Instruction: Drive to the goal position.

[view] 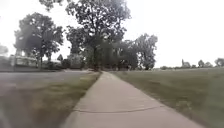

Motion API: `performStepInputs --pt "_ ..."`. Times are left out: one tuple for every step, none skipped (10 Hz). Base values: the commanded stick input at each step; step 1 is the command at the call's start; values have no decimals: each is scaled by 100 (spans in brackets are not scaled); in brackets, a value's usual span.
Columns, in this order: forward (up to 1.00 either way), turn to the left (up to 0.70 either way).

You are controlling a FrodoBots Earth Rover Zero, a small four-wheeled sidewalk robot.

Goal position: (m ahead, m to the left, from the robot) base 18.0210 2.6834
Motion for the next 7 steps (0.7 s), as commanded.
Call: performStepInputs --pt "100 0" --pt "100 -3" --pt "100 -21" --pt "100 -35" --pt "100 -15" --pt "100 0" --pt "100 0"
